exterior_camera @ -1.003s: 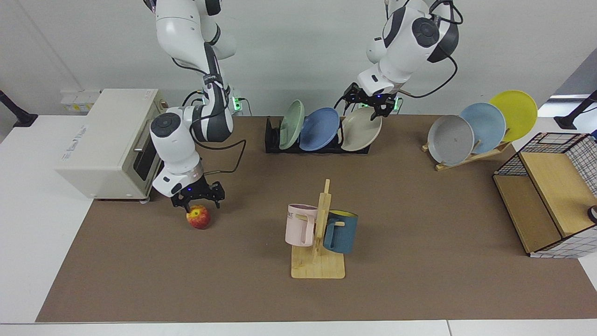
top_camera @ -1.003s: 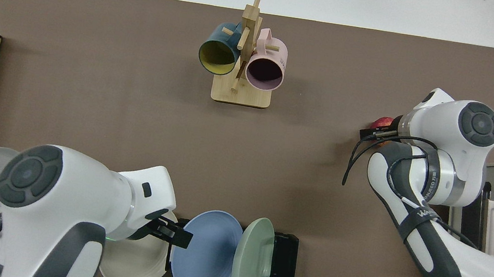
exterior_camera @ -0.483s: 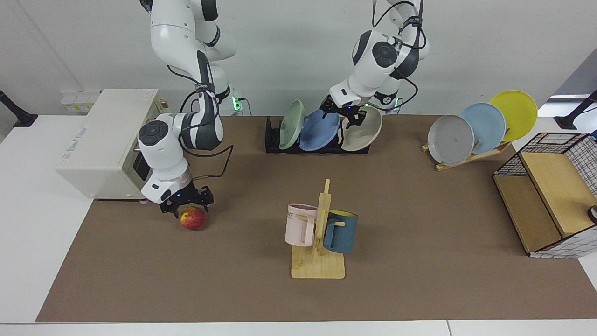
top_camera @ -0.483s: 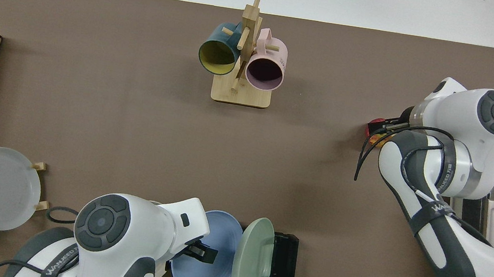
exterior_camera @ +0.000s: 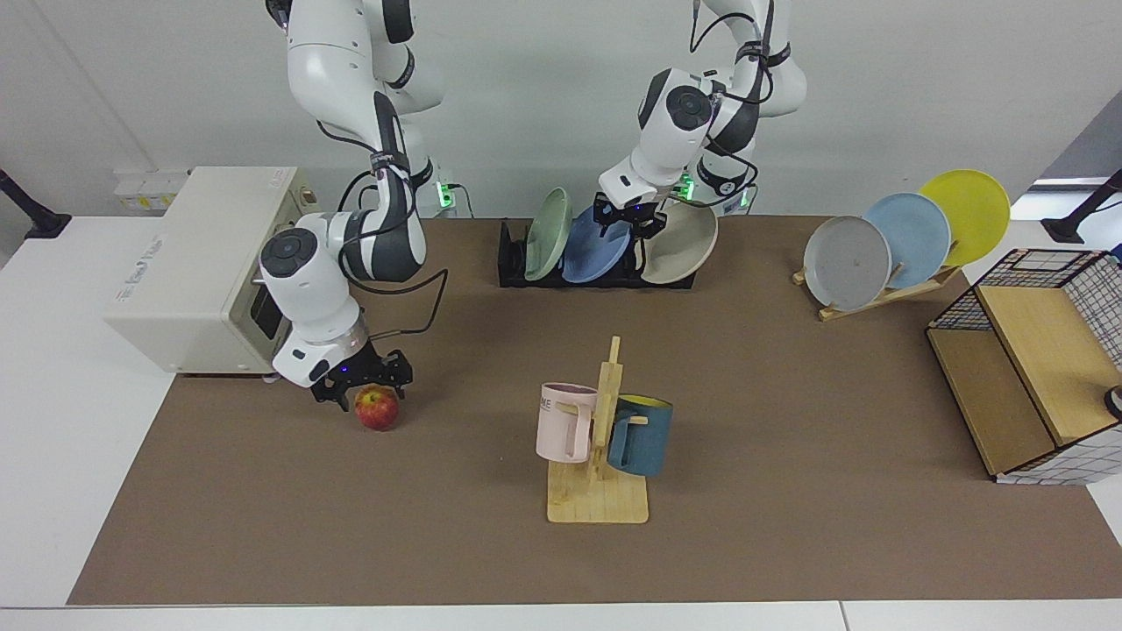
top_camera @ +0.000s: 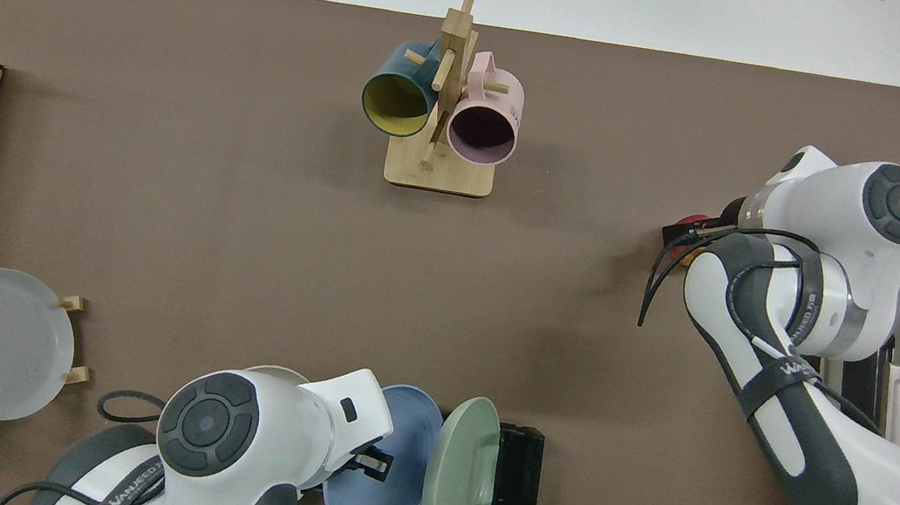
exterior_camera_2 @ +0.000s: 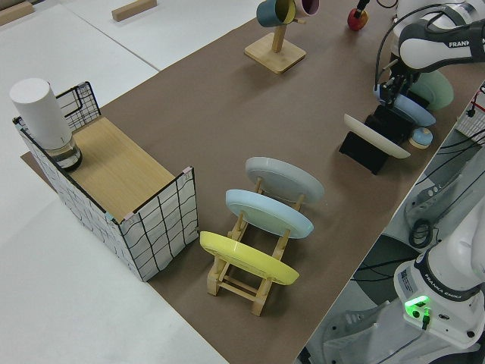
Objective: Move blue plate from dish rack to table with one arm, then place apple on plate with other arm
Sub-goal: 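Grasp the blue plate rim in the rack with the left gripper, then lift the blue plate out of the rack with the left gripper, then lower the blue plate onto the table while the right gripper carries the apple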
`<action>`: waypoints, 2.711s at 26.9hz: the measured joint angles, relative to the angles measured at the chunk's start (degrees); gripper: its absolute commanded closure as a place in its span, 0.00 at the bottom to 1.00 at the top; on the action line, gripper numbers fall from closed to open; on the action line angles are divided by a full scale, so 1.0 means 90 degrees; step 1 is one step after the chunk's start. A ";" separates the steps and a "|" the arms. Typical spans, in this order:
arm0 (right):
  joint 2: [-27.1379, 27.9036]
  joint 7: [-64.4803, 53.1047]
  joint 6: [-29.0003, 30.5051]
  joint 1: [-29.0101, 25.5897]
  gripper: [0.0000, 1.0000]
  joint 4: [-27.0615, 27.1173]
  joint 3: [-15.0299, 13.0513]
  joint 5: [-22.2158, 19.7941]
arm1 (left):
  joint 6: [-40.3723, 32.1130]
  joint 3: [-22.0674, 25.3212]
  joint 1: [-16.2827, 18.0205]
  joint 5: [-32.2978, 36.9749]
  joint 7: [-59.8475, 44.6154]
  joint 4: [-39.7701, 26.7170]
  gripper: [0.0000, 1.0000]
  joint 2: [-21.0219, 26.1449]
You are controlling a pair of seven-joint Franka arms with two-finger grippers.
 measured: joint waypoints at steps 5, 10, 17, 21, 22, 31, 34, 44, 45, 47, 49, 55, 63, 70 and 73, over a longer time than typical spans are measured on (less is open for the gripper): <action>0.0130 -0.0097 0.0118 -0.0021 0.00 -0.0033 -0.0015 0.0005 | 0.0008 -0.0003 0.0019 0.0002 -0.0004 -0.0003 1.00 -0.0004; 0.0245 -0.0106 0.0135 -0.0036 0.00 -0.0058 -0.0020 0.0023 | 0.0008 0.0003 0.0099 0.0000 -0.0006 0.0032 1.00 -0.0050; 0.0329 -0.0106 0.0410 -0.0036 0.01 -0.0089 -0.0019 0.0042 | -0.0212 0.0044 0.0322 0.0163 -0.0081 0.0340 1.00 -0.0117; 0.0330 -0.0106 0.0461 -0.0039 0.35 -0.0091 -0.0021 0.0046 | -0.0354 0.0329 0.0404 0.0387 -0.0215 0.0772 1.00 -0.0126; 0.0330 -0.0106 0.0477 -0.0045 0.62 -0.0091 -0.0023 0.0047 | -0.0377 0.0427 0.0417 0.0415 -0.0224 0.0874 1.00 -0.0122; 0.0327 -0.0109 0.0537 -0.0096 1.00 -0.0084 -0.0016 0.0049 | -0.0428 0.1600 0.0475 0.0642 -0.0256 0.1786 1.00 0.0592; 0.0327 -0.0109 0.0541 -0.0074 1.00 -0.0075 -0.0006 0.0062 | -0.0393 0.1897 0.0504 0.0645 -0.0215 0.2076 1.00 0.1075; 0.0061 0.0172 0.0224 -0.0069 1.00 0.0370 -0.0032 0.0122 | -0.0139 0.2369 0.0519 -0.0109 0.0900 0.2888 1.00 0.2901; -0.0034 0.0190 0.0091 -0.0070 1.00 0.0403 -0.0038 0.0124 | -0.0117 0.2395 0.0527 -0.0263 0.1060 0.2911 1.00 0.3008; -0.0246 0.0208 -0.0206 -0.0073 1.00 0.0436 -0.0058 0.0124 | -0.0099 0.2413 0.0567 -0.0491 0.1256 0.2928 1.00 0.3152; -0.0487 0.0209 -0.0514 -0.0088 1.00 0.0441 -0.0086 0.0120 | -0.0098 0.2415 0.0598 -0.0677 0.1346 0.2929 1.00 0.3243; -0.1240 0.0205 -0.1431 -0.0381 1.00 0.0287 -0.0129 -0.0104 | 0.0357 0.2184 0.0563 -0.1310 0.1398 0.2849 1.00 0.3568; -0.2099 -0.0012 -0.1563 -0.0947 1.00 -0.0607 -0.0144 -0.0322 | 0.0842 0.1886 0.0476 -0.1805 0.1399 0.2693 1.00 0.3854; -0.2378 0.0445 -0.1562 -0.0564 1.00 -0.0873 -0.0064 -0.0323 | 0.1209 0.1667 0.0367 -0.1805 0.1662 0.2571 0.96 0.4012; -0.2383 0.1050 -0.1552 -0.0141 1.00 -0.0877 -0.0050 -0.0404 | 0.1275 0.1650 0.0251 -0.1796 0.1736 0.2546 0.86 0.4014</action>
